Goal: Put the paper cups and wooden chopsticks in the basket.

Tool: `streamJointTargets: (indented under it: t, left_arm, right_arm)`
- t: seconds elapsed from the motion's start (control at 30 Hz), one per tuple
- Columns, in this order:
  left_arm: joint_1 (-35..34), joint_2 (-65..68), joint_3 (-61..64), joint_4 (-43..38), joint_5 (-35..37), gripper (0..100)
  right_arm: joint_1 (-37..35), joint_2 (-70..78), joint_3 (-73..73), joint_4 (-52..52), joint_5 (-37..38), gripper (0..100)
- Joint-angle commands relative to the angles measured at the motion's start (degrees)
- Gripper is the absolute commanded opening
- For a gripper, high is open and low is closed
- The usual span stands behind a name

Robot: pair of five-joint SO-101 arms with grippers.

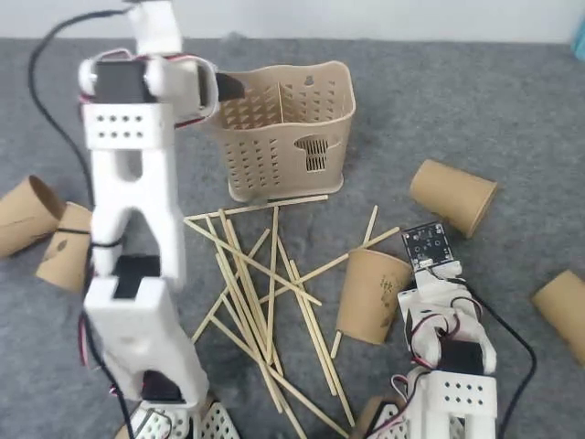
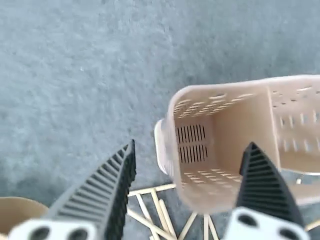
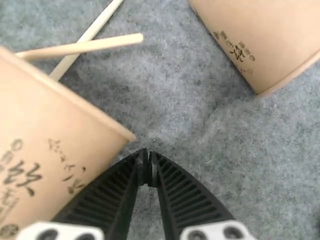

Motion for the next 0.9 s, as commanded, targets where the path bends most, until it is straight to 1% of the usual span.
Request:
streamJointTargets:
  t: [0.0,0.2,0.27,0.37,0.5,0.57,0.7,0.87]
  left_arm:
    - [-0.2,-13.9,9.3,2.1,0.4,32]
    - [-0.8,-30.4,28.1,1.9,0.4,32]
    - [-3.3,-34.1,35.3,1.2,0.4,32]
    - [-8.2,-37.6,45.9,-2.8,0.4,32]
    - [-15.3,-41.4,63.3,-13.0,0.3,32]
    - [-17.7,-43.3,72.0,-19.3,-2.1,32]
    - [-20.6,-47.6,88.5,-31.1,-7.6,32]
    - [-22.6,-52.8,110.3,-50.6,-13.3,32]
  right_arm:
    - [0.8,-0.7,-0.4,0.3,0.7,0.9]
    - [0.8,-0.7,-0.4,0.3,0.7,0.9]
    - [0.8,-0.7,-0.4,0.3,0.7,0.9]
    - [0.8,-0.7,-0.4,0.3,0.7,0.8]
    - [0.8,-0.7,-0.6,0.4,0.7,0.8]
    - [0.9,-0.7,-0.8,0.5,0.7,0.8]
    - [3.8,-0.7,-4.0,5.2,0.6,0.9]
    - [4.8,-0.7,-8.0,8.4,0.7,1.0]
